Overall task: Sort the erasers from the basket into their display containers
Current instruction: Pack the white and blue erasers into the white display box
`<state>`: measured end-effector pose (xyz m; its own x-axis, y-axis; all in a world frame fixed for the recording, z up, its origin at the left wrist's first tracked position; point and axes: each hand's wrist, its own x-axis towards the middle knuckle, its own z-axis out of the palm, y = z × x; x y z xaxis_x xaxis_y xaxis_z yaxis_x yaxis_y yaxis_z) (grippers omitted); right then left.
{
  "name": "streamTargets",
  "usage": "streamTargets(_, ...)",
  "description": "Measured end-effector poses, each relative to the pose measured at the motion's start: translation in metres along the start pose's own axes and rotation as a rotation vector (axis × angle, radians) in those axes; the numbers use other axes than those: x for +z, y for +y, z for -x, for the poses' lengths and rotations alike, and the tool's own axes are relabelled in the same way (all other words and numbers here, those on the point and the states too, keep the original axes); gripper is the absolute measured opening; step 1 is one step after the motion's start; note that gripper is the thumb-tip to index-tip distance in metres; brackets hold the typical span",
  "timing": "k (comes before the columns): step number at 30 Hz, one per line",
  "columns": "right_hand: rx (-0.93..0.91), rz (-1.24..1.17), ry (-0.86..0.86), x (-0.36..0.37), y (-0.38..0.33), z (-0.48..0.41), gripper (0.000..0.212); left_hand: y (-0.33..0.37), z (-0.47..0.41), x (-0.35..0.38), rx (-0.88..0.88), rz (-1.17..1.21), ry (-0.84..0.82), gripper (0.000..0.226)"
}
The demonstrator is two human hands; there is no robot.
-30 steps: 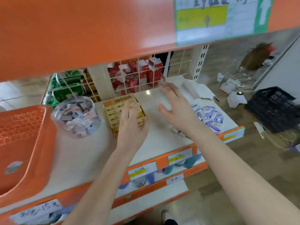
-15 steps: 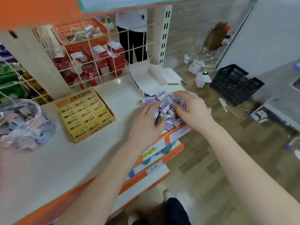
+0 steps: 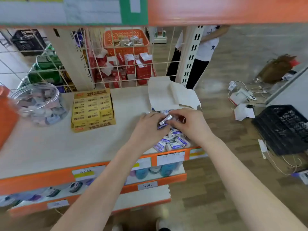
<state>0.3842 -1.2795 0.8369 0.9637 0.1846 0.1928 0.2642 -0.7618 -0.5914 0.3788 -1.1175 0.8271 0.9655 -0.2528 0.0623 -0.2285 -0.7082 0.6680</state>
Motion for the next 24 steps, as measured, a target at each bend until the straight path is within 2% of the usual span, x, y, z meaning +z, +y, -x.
streamTargets(4, -0.034, -0.072, 0.001, 0.003, 0.009, 0.004, 0.031, 0.008, 0.004, 0.012, -0.099, 0.036, 0.102, 0.026)
streamTargets(8, -0.066, -0.119, 0.065, 0.012, 0.015, 0.012, 0.027, 0.002, 0.017, 0.023, -0.186, 0.071, 0.240, 0.033)
streamTargets(15, -0.069, -0.134, 0.099, 0.016, 0.016, 0.013, 0.026, 0.008, 0.019, 0.019, -0.217, 0.137, 0.283, 0.029)
streamTargets(20, -0.035, -0.097, 0.032, 0.012, 0.016, 0.009, 0.033, 0.005, 0.018, 0.018, -0.212, 0.242, 0.318, 0.021)
streamTargets(24, -0.028, -0.050, 0.019, 0.010, 0.014, 0.009, 0.028, 0.003, 0.016, 0.019, -0.237, 0.286, 0.323, 0.018)
